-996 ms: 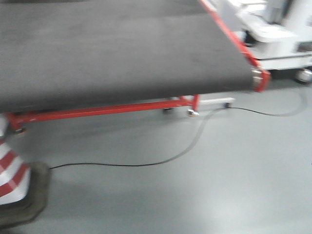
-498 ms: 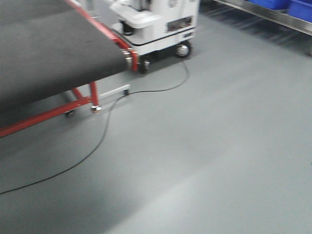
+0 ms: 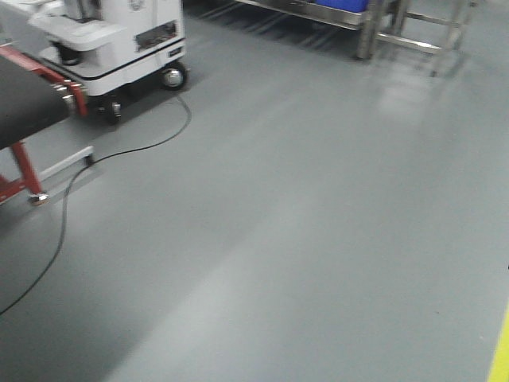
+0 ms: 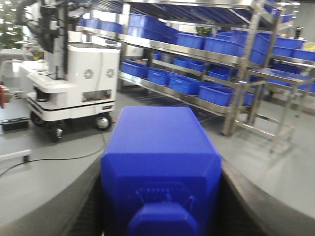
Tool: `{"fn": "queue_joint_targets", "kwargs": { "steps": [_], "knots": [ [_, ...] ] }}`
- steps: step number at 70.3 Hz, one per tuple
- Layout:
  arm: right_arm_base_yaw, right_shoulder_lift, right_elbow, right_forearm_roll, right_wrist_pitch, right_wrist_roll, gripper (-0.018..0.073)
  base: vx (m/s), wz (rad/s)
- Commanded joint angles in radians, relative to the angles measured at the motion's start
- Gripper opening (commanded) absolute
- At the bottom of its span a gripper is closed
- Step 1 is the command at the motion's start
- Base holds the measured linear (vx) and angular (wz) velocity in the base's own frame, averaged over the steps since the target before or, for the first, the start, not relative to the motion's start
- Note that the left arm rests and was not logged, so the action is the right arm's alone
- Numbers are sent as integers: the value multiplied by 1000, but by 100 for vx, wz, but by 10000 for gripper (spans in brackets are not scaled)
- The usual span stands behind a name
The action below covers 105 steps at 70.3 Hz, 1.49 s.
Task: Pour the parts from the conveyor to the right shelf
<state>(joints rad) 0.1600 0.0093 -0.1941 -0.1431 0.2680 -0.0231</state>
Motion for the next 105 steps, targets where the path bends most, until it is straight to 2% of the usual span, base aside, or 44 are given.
{"fn": "queue_joint_targets", "kwargs": {
  "steps": [1, 71, 105],
  "knots": [
    [-4, 15, -29, -10, -86, -12, -9, -15, -56],
    [-4, 15, -29, -10, -86, -12, -9, -3, -73],
    [-4, 15, -29, -10, -86, -12, -9, 15, -35]
  ]
}}
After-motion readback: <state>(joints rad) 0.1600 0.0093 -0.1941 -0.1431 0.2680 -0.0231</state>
